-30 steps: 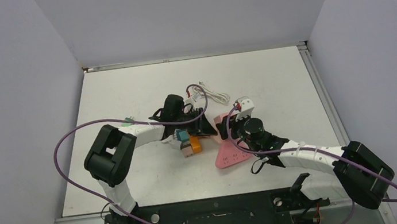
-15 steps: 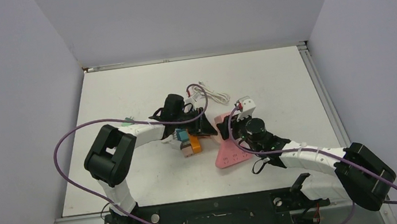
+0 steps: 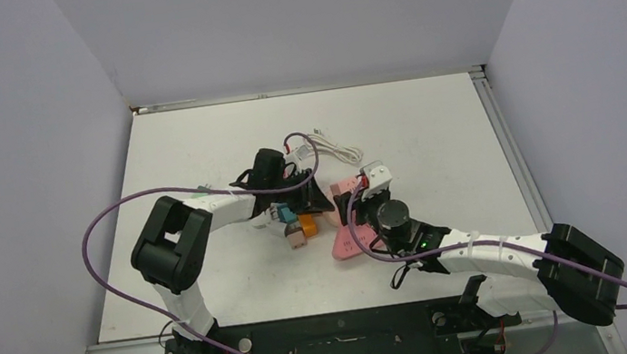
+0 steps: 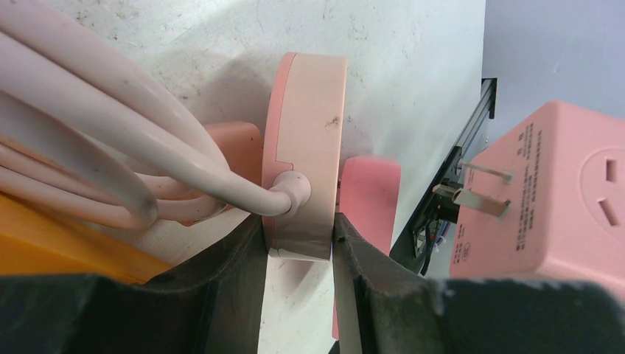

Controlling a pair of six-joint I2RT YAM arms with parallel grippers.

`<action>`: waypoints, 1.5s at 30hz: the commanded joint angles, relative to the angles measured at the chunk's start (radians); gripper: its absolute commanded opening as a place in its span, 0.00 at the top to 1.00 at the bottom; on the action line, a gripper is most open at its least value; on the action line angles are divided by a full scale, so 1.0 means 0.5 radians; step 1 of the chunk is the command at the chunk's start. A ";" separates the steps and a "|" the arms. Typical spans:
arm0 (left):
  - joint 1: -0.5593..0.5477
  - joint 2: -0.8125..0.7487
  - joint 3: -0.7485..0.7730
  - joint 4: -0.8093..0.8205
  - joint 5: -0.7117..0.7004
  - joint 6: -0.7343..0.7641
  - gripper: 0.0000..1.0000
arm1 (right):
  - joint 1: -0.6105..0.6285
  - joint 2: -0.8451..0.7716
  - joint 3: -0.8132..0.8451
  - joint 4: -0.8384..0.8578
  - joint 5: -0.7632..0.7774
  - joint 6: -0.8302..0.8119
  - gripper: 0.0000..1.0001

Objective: Pull the plug off the socket
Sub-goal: Remove the plug from the socket, then place the plug at the center of the board.

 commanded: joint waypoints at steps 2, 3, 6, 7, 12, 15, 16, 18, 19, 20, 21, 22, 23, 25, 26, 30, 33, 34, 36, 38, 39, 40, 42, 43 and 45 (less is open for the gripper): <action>0.019 -0.044 0.012 0.034 -0.053 0.041 1.00 | 0.008 -0.032 0.091 0.176 0.096 -0.014 0.95; 0.018 -0.054 0.006 0.051 -0.045 0.039 1.00 | 0.007 -0.044 0.087 0.171 0.105 0.001 0.95; 0.016 -0.109 -0.014 0.132 -0.004 0.038 1.00 | -0.021 -0.122 0.090 0.134 0.116 0.048 0.95; 0.016 -0.134 -0.020 0.152 0.005 0.039 1.00 | -0.051 -0.149 0.094 0.107 0.099 0.074 0.95; 0.019 -0.323 -0.060 0.174 0.021 0.050 1.00 | -0.405 -0.161 0.181 -0.094 -0.255 0.259 0.95; 0.035 -0.423 -0.109 0.135 0.066 0.036 1.00 | -0.620 -0.039 0.280 -0.243 -0.445 0.323 0.95; 0.048 -0.456 -0.135 0.133 0.087 0.021 1.00 | -0.664 0.013 0.319 -0.289 -0.499 0.348 0.95; 0.085 -0.520 -0.203 0.169 0.143 -0.034 1.00 | -0.745 0.131 0.384 -0.336 -0.636 0.389 0.95; 0.110 -0.552 -0.245 0.190 0.171 -0.059 1.00 | -0.772 0.199 0.427 -0.353 -0.727 0.407 0.95; 0.139 -0.589 -0.284 0.200 0.194 -0.071 1.00 | -0.787 0.270 0.463 -0.368 -0.768 0.422 0.95; 0.170 -0.631 -0.324 0.197 0.209 -0.074 1.00 | -0.793 0.338 0.510 -0.392 -0.828 0.425 0.95; 0.204 -0.670 -0.362 0.184 0.223 -0.068 1.00 | -0.794 0.413 0.556 -0.411 -0.873 0.425 0.95; 0.241 -0.713 -0.408 0.166 0.236 -0.054 1.00 | -0.794 0.479 0.597 -0.422 -0.919 0.427 0.95; 0.316 -0.814 -0.468 0.101 0.232 -0.014 1.00 | -0.790 0.636 0.674 -0.434 -0.994 0.433 0.95; 0.344 -0.857 -0.488 0.062 0.222 0.006 1.00 | -0.787 0.692 0.709 -0.430 -1.026 0.438 0.95; 0.393 -1.001 -0.505 -0.066 0.124 0.088 1.00 | -0.746 0.887 0.836 -0.437 -1.075 0.436 0.95; 0.397 -1.051 -0.480 -0.116 0.075 0.135 1.00 | -0.710 1.034 0.945 -0.477 -1.079 0.424 0.95; 0.398 -1.052 -0.476 -0.120 0.073 0.139 1.00 | -0.697 1.073 0.982 -0.486 -1.077 0.420 0.94; 0.402 -1.053 -0.471 -0.129 0.079 0.138 1.00 | -0.675 1.140 1.029 -0.505 -1.057 0.411 0.89; 0.405 -1.056 -0.469 -0.133 0.083 0.140 1.00 | -0.654 1.178 1.061 -0.521 -1.035 0.399 0.81; 0.405 -1.060 -0.469 -0.132 0.082 0.138 1.00 | -0.647 1.189 1.066 -0.517 -1.028 0.398 0.74; 0.406 -1.065 -0.469 -0.132 0.080 0.140 1.00 | -0.642 1.199 1.070 -0.515 -1.026 0.403 0.67; 0.409 -1.070 -0.469 -0.131 0.078 0.140 1.00 | -0.635 1.207 1.078 -0.512 -1.021 0.407 0.54; 0.411 -1.070 -0.469 -0.130 0.075 0.138 1.00 | -0.635 1.213 1.081 -0.510 -1.020 0.410 0.49; 0.414 -1.073 -0.471 -0.133 0.073 0.138 1.00 | -0.635 1.217 1.083 -0.511 -1.010 0.411 0.40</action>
